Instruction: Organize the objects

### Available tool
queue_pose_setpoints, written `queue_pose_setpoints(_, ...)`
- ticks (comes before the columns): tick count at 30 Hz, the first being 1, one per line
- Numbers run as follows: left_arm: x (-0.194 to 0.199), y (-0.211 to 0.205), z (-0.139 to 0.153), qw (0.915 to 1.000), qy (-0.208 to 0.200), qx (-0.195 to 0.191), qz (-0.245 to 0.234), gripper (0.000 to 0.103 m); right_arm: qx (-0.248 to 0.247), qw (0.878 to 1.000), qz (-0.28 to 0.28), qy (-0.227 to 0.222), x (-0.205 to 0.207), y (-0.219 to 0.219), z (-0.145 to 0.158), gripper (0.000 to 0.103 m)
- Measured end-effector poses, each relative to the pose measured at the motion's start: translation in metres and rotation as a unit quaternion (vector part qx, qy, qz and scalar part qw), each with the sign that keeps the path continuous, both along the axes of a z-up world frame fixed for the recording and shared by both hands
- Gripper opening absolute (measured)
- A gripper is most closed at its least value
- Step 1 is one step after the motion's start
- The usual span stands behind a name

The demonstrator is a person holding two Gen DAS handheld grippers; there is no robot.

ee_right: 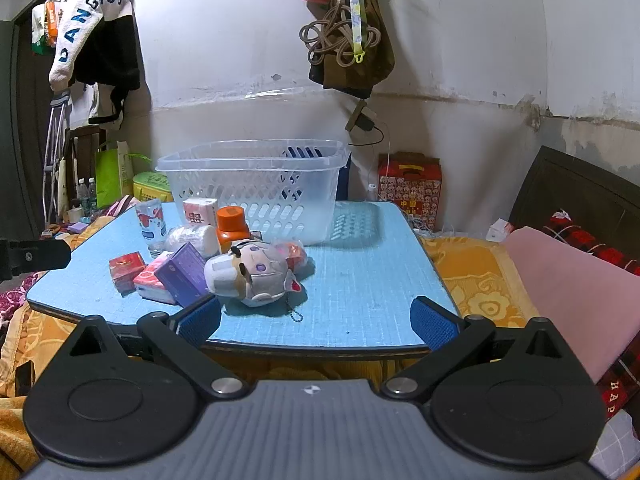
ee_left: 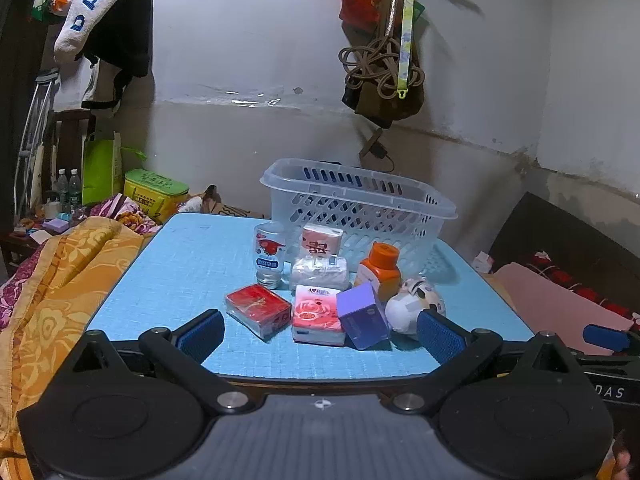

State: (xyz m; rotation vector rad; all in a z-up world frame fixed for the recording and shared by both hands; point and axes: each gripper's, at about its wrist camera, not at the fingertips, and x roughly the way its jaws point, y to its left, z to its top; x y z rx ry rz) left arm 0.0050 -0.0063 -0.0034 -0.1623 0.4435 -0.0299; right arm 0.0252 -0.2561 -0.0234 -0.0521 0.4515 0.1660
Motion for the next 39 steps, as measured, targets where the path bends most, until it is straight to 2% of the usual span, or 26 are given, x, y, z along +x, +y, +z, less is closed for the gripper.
queue_pose_setpoints(24, -0.0028, -0.002, 0.0003, 0.9997, -0.002, 0.019, 0.016, 0.103, -0.011, 1.0, 0.001, 0.003, 0.0005, 0.005, -0.0001, 0.103)
queue_pose_setpoints(31, -0.0093, -0.0057, 0.0043, 0.9988, -0.025, 0.033, 0.024, 0.103, -0.011, 1.0, 0.001, 0.003, 0.0003, 0.0054, -0.0001, 0.103)
queue_pose_setpoints(39, -0.0084, -0.0076, 0.0046, 0.9986, -0.023, 0.042, 0.024, 0.103, -0.011, 1.0, 0.001, 0.003, 0.0004, 0.0053, 0.0, 0.103)
